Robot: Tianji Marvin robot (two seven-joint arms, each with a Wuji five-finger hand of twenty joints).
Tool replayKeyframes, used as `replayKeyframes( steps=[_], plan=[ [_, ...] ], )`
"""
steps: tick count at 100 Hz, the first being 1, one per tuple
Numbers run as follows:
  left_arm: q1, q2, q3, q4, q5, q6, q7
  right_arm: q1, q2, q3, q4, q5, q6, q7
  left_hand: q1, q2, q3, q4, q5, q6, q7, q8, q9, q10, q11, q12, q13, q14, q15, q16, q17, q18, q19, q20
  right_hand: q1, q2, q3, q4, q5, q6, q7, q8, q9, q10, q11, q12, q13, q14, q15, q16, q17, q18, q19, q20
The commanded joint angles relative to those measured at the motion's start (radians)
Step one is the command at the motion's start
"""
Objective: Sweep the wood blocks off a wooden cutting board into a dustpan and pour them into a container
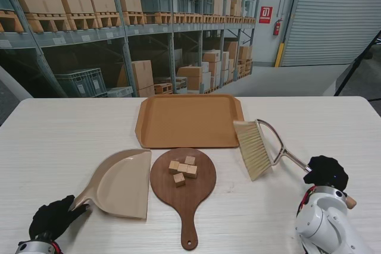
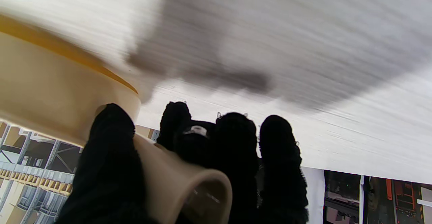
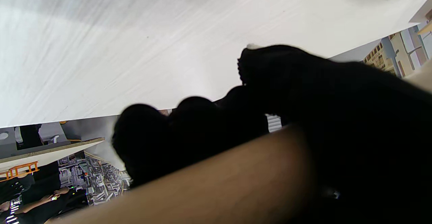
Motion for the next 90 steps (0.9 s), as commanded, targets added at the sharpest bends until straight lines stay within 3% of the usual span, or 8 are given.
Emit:
replayKeyframes(
  steps=[1, 26, 54, 90],
  plan=[
    [0.001, -0.002, -0.001, -0.006, 0.002, -0.001, -0.016, -0.007, -0.005, 0.003, -0.027, 0.004, -0.007, 0.001, 0.160, 0.153, 0.102, 0.010, 0.041, 0.039, 0.028, -0.015, 0.048, -0.131, 0.051, 0.012, 0.065, -0.158, 0.012, -0.005, -0.015, 0.002, 0.014, 0.017, 0.302, 0.003, 0.309, 0.096, 0.149, -0.087, 0.208, 0.053, 0.109, -0.083, 0.065, 0.021, 0.037, -0.057, 0.061, -0.003, 0.048, 0.037, 0.131, -0.019],
    [0.002, -0.003, -0.002, -0.008, 0.003, 0.001, -0.015, -0.037, -0.010, 0.016, -0.092, 0.008, -0.035, -0.018, 0.160, 0.154, 0.102, 0.010, 0.041, 0.039, 0.028, -0.015, 0.048, -0.131, 0.051, 0.012, 0.065, -0.158, 0.012, -0.005, -0.014, 0.002, 0.015, 0.017, 0.300, -0.003, 0.309, 0.120, 0.154, -0.083, 0.208, 0.054, 0.118, -0.078, 0.065, 0.025, 0.037, -0.055, 0.076, 0.002, 0.058, 0.038, 0.138, -0.025],
    [0.000, -0.003, -0.004, -0.006, 0.006, -0.003, -0.009, -0.077, -0.004, 0.018, -0.170, 0.006, -0.055, 0.020, 0.159, 0.153, 0.102, 0.010, 0.041, 0.038, 0.028, -0.014, 0.048, -0.131, 0.051, 0.012, 0.065, -0.159, 0.012, -0.005, -0.013, 0.003, 0.015, 0.017, 0.302, -0.015, 0.309, 0.132, 0.154, -0.078, 0.209, 0.056, 0.120, -0.072, 0.065, 0.029, 0.036, -0.047, 0.084, 0.003, 0.064, 0.044, 0.145, -0.032],
    [-0.002, -0.005, 0.005, -0.002, 0.003, 0.003, 0.002, -0.099, 0.004, -0.031, -0.190, 0.016, -0.034, 0.074, 0.159, 0.153, 0.102, 0.010, 0.041, 0.039, 0.027, -0.014, 0.048, -0.131, 0.051, 0.012, 0.064, -0.159, 0.012, -0.005, -0.014, 0.002, 0.014, 0.017, 0.305, -0.038, 0.309, 0.149, 0.155, -0.069, 0.213, 0.058, 0.120, -0.066, 0.076, 0.029, 0.035, -0.041, 0.100, 0.005, 0.077, 0.052, 0.156, -0.043]
  ],
)
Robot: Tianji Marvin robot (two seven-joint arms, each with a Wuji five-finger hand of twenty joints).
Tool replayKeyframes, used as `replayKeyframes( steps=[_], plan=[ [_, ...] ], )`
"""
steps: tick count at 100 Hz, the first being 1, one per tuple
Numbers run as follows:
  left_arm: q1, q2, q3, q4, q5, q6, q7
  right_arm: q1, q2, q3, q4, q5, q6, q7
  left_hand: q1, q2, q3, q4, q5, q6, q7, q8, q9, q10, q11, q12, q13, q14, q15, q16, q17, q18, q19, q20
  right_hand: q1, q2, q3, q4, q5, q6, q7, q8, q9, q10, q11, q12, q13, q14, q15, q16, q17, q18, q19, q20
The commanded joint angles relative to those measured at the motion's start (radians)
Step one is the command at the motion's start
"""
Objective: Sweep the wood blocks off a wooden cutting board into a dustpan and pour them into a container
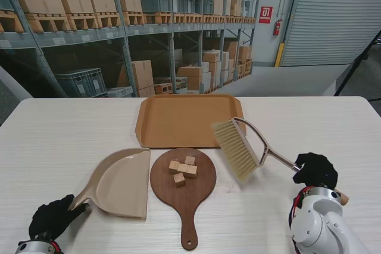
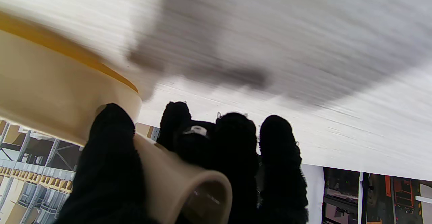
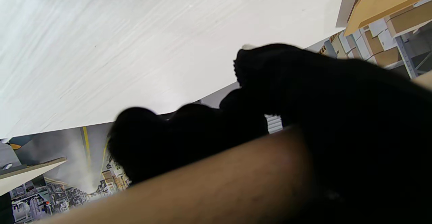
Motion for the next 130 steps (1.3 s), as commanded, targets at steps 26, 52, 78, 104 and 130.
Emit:
replayKeyframes(
  steps=[26, 52, 78, 104, 130],
  plan=[
    [0.002, -0.005, 0.006, -0.005, 0.001, 0.005, -0.008, 0.007, 0.001, -0.065, 0.000, 0.010, 0.063, 0.058, 0.158, 0.152, 0.101, 0.010, 0.042, 0.038, 0.027, -0.014, 0.048, -0.130, 0.051, 0.012, 0.065, -0.159, 0.012, -0.005, -0.013, 0.001, 0.015, 0.018, 0.297, -0.008, 0.314, 0.093, 0.133, -0.063, 0.185, 0.053, 0.111, -0.070, 0.069, 0.011, 0.036, -0.051, 0.070, 0.006, 0.062, 0.039, 0.145, -0.034],
    [0.004, -0.005, 0.009, -0.005, 0.002, 0.007, -0.007, 0.035, -0.003, -0.106, -0.014, 0.026, 0.120, 0.073, 0.158, 0.152, 0.102, 0.010, 0.043, 0.038, 0.027, -0.014, 0.048, -0.130, 0.051, 0.012, 0.066, -0.159, 0.012, -0.005, -0.014, 0.001, 0.015, 0.017, 0.299, -0.025, 0.314, 0.116, 0.133, -0.059, 0.182, 0.051, 0.111, -0.068, 0.077, 0.007, 0.034, -0.053, 0.088, 0.011, 0.080, 0.040, 0.158, -0.048],
    [0.005, -0.005, 0.011, -0.005, 0.000, 0.012, -0.004, 0.016, 0.004, -0.093, -0.052, -0.008, 0.095, 0.079, 0.159, 0.152, 0.102, 0.010, 0.043, 0.038, 0.027, -0.015, 0.048, -0.130, 0.051, 0.012, 0.066, -0.159, 0.011, -0.006, -0.014, 0.003, 0.015, 0.017, 0.212, 0.168, 0.314, 0.244, 0.128, -0.095, 0.163, 0.058, 0.109, -0.076, 0.078, 0.005, 0.034, -0.118, 0.147, 0.067, 0.089, -0.147, 0.219, 0.055],
    [0.004, -0.005, 0.011, -0.005, 0.000, 0.013, -0.003, -0.008, 0.016, -0.075, -0.074, -0.003, 0.063, 0.132, 0.159, 0.152, 0.102, 0.010, 0.042, 0.037, 0.026, -0.015, 0.048, -0.130, 0.051, 0.012, 0.065, -0.159, 0.011, -0.006, -0.014, 0.002, 0.015, 0.017, 0.122, 0.197, 0.314, -0.014, 0.080, -0.049, 0.041, 0.054, 0.069, -0.004, 0.015, 0.043, 0.040, -0.159, 0.186, 0.135, 0.117, -0.200, 0.235, 0.228],
    [0.005, -0.006, 0.011, -0.005, 0.000, 0.016, -0.002, -0.010, 0.021, -0.068, -0.077, 0.024, 0.037, 0.168, 0.159, 0.152, 0.102, 0.010, 0.042, 0.037, 0.026, -0.015, 0.048, -0.130, 0.051, 0.012, 0.065, -0.159, 0.011, -0.006, -0.013, 0.001, 0.015, 0.017, -0.003, 0.216, 0.314, -0.298, -0.061, 0.010, -0.018, -0.098, 0.047, 0.058, -0.025, 0.028, 0.050, -0.222, 0.212, 0.195, 0.138, -0.237, 0.206, 0.453]
  ],
)
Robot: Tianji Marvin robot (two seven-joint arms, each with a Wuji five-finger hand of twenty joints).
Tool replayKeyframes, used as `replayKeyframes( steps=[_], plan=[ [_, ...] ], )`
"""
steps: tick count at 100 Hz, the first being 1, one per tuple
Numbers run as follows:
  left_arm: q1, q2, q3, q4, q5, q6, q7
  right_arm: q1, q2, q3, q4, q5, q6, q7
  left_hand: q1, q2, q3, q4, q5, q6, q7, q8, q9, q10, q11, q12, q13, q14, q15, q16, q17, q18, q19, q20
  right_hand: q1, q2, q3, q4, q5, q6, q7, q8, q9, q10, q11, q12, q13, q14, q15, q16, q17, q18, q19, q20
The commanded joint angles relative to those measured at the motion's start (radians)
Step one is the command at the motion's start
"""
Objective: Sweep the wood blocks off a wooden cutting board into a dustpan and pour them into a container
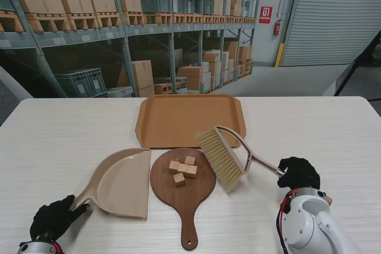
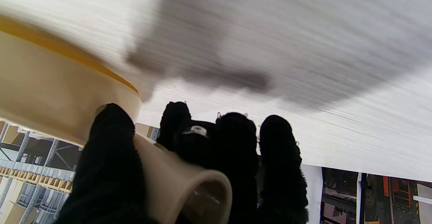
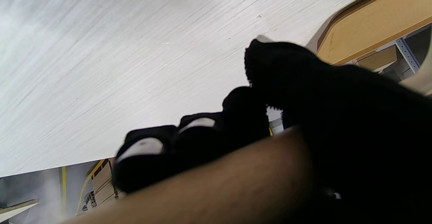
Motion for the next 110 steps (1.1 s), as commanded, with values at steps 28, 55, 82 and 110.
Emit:
replayKeyframes(
  steps=[28, 55, 82, 110],
  plan=[
    [0.004, -0.004, 0.000, -0.006, 0.001, 0.006, -0.013, -0.005, 0.004, 0.014, -0.011, 0.062, -0.057, 0.049, 0.159, 0.152, 0.102, 0.010, 0.042, 0.036, 0.027, -0.015, 0.048, -0.130, 0.051, 0.012, 0.065, -0.159, 0.012, -0.006, -0.013, 0.000, 0.015, 0.017, -0.081, 0.407, 0.196, -0.139, -0.270, 0.162, 0.024, -0.392, 0.004, -0.039, 0.160, 0.068, 0.061, -0.289, 0.162, 0.193, 0.101, -0.243, 0.188, 0.087],
    [0.005, -0.004, -0.001, -0.006, 0.002, 0.006, -0.013, 0.003, 0.005, 0.016, -0.003, 0.066, -0.080, 0.048, 0.159, 0.153, 0.102, 0.010, 0.041, 0.037, 0.026, -0.015, 0.048, -0.130, 0.051, 0.012, 0.065, -0.160, 0.011, -0.006, -0.013, 0.002, 0.015, 0.017, 0.026, 0.576, -0.143, -0.140, -0.307, 0.367, -0.091, -0.632, 0.054, -0.043, 0.139, 0.045, 0.061, -0.305, 0.164, 0.212, 0.102, -0.265, 0.194, 0.119],
    [0.006, -0.005, -0.004, -0.005, 0.004, 0.007, -0.009, 0.003, 0.010, 0.015, 0.001, 0.030, -0.076, 0.053, 0.159, 0.153, 0.102, 0.010, 0.041, 0.037, 0.026, -0.015, 0.048, -0.130, 0.051, 0.012, 0.065, -0.160, 0.012, -0.006, -0.013, 0.001, 0.015, 0.017, -0.054, 0.632, -0.257, -0.189, -0.203, 0.428, -0.053, -0.645, 0.116, -0.109, 0.236, 0.070, 0.063, -0.360, 0.235, 0.308, 0.125, -0.349, 0.295, 0.191],
    [0.006, -0.005, -0.005, -0.004, 0.005, 0.005, -0.006, -0.007, 0.023, 0.016, -0.009, -0.023, -0.070, 0.095, 0.159, 0.153, 0.102, 0.010, 0.041, 0.038, 0.027, -0.015, 0.048, -0.130, 0.051, 0.012, 0.064, -0.159, 0.012, -0.005, -0.013, 0.002, 0.015, 0.017, -0.224, 0.778, -0.300, -0.086, -0.056, 0.395, -0.073, -0.325, 0.114, -0.211, 0.383, 0.067, 0.064, -0.384, 0.261, 0.329, 0.135, -0.394, 0.350, 0.164]
  ],
)
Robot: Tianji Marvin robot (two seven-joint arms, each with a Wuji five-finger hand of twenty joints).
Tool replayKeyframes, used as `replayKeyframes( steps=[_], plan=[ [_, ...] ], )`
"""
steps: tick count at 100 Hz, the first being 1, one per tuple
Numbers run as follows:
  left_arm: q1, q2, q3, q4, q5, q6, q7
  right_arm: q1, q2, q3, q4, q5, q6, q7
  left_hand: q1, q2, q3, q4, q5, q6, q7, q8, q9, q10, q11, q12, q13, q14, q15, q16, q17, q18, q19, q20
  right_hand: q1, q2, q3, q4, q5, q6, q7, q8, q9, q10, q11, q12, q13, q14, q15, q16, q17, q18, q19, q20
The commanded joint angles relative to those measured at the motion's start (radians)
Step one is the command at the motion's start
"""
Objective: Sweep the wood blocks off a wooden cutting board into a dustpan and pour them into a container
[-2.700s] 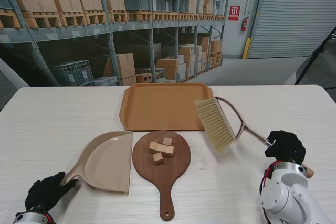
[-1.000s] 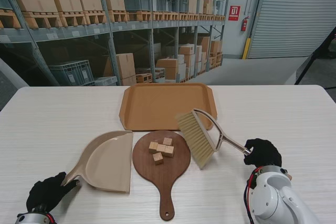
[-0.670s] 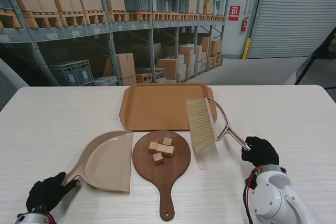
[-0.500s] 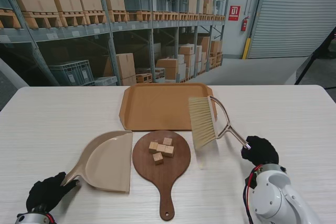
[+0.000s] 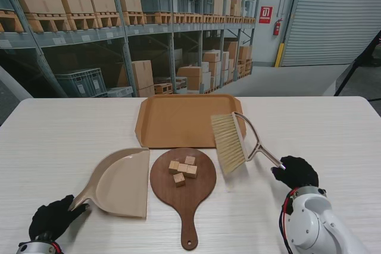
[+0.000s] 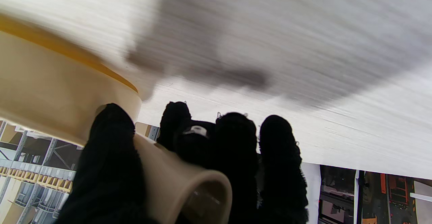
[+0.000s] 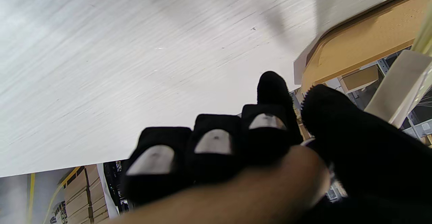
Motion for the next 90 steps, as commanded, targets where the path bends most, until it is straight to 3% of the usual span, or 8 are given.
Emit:
replayKeyframes(
  steps=[1, 22, 55, 90],
  plan=[
    [0.005, -0.004, -0.002, -0.005, 0.003, 0.001, -0.012, -0.008, -0.001, -0.004, -0.012, 0.012, 0.007, 0.005, 0.159, 0.153, 0.102, 0.010, 0.041, 0.038, 0.027, -0.015, 0.048, -0.130, 0.051, 0.012, 0.064, -0.159, 0.012, -0.005, -0.013, 0.002, 0.015, 0.017, -0.044, 0.088, 0.014, 0.060, 0.153, 0.105, 0.018, 0.125, 0.087, -0.063, 0.157, 0.024, 0.054, -0.258, 0.254, 0.119, 0.095, -0.231, 0.351, 0.053],
    [0.005, -0.004, -0.002, -0.004, 0.002, -0.001, -0.011, -0.011, -0.002, -0.018, -0.026, 0.035, 0.053, 0.022, 0.160, 0.153, 0.102, 0.010, 0.041, 0.038, 0.026, -0.015, 0.048, -0.130, 0.051, 0.012, 0.064, -0.159, 0.012, -0.005, -0.014, 0.002, 0.014, 0.017, -0.065, 0.096, -0.010, 0.066, 0.198, 0.100, 0.072, 0.176, 0.089, -0.071, 0.191, 0.025, 0.054, -0.261, 0.262, 0.127, 0.098, -0.236, 0.365, 0.057],
    [0.004, -0.004, 0.001, -0.001, 0.000, -0.002, -0.010, 0.002, -0.009, -0.080, -0.031, 0.123, 0.156, 0.043, 0.161, 0.154, 0.102, 0.010, 0.039, 0.039, 0.026, -0.014, 0.048, -0.130, 0.051, 0.012, 0.062, -0.157, 0.012, -0.005, -0.016, 0.002, 0.013, 0.017, -0.055, 0.084, -0.011, 0.076, 0.202, 0.104, 0.064, 0.187, 0.088, -0.069, 0.201, 0.015, 0.054, -0.264, 0.260, 0.132, 0.099, -0.240, 0.367, 0.055],
    [0.002, -0.002, 0.002, 0.001, -0.004, -0.016, -0.021, 0.036, -0.002, -0.150, 0.001, 0.157, 0.206, 0.090, 0.161, 0.152, 0.102, 0.010, 0.042, 0.040, 0.027, -0.014, 0.047, -0.125, 0.050, 0.013, 0.062, -0.156, 0.014, -0.004, -0.017, 0.004, 0.012, 0.017, -0.056, 0.082, -0.008, 0.079, 0.203, 0.105, 0.059, 0.196, 0.088, -0.071, 0.205, 0.007, 0.055, -0.269, 0.259, 0.134, 0.099, -0.244, 0.368, 0.053]
  ],
)
